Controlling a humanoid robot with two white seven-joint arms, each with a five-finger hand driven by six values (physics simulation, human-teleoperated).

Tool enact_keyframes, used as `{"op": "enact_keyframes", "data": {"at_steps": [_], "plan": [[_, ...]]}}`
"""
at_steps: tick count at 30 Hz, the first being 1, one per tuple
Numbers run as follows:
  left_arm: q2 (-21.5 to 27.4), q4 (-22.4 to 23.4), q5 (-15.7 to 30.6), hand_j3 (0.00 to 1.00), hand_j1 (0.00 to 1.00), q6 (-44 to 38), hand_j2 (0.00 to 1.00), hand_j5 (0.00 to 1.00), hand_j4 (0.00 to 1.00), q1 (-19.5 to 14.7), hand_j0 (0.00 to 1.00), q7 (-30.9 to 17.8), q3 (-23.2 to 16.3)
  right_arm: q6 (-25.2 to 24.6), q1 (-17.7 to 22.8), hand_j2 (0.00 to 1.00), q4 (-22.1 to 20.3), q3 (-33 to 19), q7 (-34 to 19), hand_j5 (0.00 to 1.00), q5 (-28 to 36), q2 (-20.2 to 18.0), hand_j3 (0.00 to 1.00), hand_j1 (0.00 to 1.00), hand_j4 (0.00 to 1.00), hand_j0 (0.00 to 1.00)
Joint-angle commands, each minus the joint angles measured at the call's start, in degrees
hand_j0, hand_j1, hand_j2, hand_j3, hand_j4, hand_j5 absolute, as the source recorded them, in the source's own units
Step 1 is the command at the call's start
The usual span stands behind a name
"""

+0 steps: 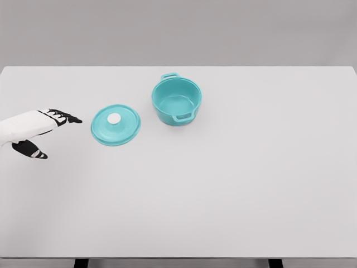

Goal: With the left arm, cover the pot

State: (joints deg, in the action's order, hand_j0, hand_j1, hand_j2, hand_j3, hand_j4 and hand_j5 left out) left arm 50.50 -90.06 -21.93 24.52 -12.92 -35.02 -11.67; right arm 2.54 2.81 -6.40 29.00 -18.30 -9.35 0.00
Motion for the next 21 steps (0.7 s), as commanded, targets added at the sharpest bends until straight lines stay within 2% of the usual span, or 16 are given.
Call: {"op": "enact_keyframes", "data": {"at_steps": [1, 10, 14, 15, 16, 17, 18, 20, 21], "plan": [[0.0, 0.1, 0.2, 1.0, 1.0, -0.1, 1.0, 1.0, 1.0, 0.0, 1.0, 0.0, 0.0, 0.0, 0.0, 1.0, 0.0, 0.0, -0.1, 1.0, 0.0, 0.0, 1.0, 1.0, 1.0, 1.0], [0.0, 0.4, 0.3, 1.0, 1.0, -0.4, 1.0, 1.0, 1.0, -1.5, 1.0, 0.0, -0.4, 0.0, 0.3, 1.0, 0.1, 0.0, 0.2, 1.0, 0.0, 0.0, 1.0, 1.0, 1.0, 1.0], [-0.9, 0.0, 0.2, 1.0, 1.0, -0.6, 1.0, 1.0, 1.0, -3.0, 1.0, 0.0, -1.3, 0.0, 0.3, 1.0, 0.1, 0.0, 0.2, 1.0, 0.0, 0.0, 1.0, 1.0, 1.0, 1.0], [-1.3, 0.2, 0.1, 1.0, 1.0, -0.7, 1.0, 1.0, 1.0, -4.5, 1.0, 0.0, -1.5, 0.0, 0.3, 1.0, 0.1, 0.0, 0.3, 1.0, 0.0, 0.0, 1.0, 1.0, 1.0, 1.0], [-1.5, 0.4, 0.2, 1.0, 1.0, -0.9, 1.0, 1.0, 1.0, -6.5, 1.0, 0.0, -4.2, 0.0, 0.3, 1.0, 0.1, 0.0, 0.3, 1.0, 0.0, 0.0, 1.0, 1.0, 1.0, 1.0], [-1.3, 0.6, 0.6, 1.0, 1.0, -0.9, 1.0, 1.0, 1.0, -10.8, 1.0, 0.0, -9.7, 0.0, 0.3, 1.0, 0.1, 0.0, 0.3, 1.0, 0.0, 0.0, 1.0, 1.0, 1.0, 1.0], [-1.2, 1.3, 1.4, 1.0, 1.0, -0.8, 1.0, 1.0, 1.0, -13.4, 1.0, 0.0, -14.3, 0.0, 0.3, 1.0, 0.1, 0.0, 0.3, 1.0, 0.0, 0.0, 1.0, 1.0, 1.0, 1.0], [-1.0, 4.7, 11.4, 1.0, 1.0, -0.3, 1.0, 1.0, 1.0, -21.8, 1.0, 0.0, -26.2, 0.0, 0.3, 1.0, 0.1, 0.0, 0.3, 1.0, 0.0, 0.0, 1.0, 1.0, 1.0, 1.0], [-0.8, 4.7, 11.6, 1.0, 1.0, 0.0, 1.0, 1.0, 1.0, -25.4, 1.0, 0.0, -30.2, 0.0, 0.3, 1.0, 0.1, 0.0, 0.3, 1.0, 0.0, 0.0, 1.0, 1.0, 1.0, 1.0]]}}
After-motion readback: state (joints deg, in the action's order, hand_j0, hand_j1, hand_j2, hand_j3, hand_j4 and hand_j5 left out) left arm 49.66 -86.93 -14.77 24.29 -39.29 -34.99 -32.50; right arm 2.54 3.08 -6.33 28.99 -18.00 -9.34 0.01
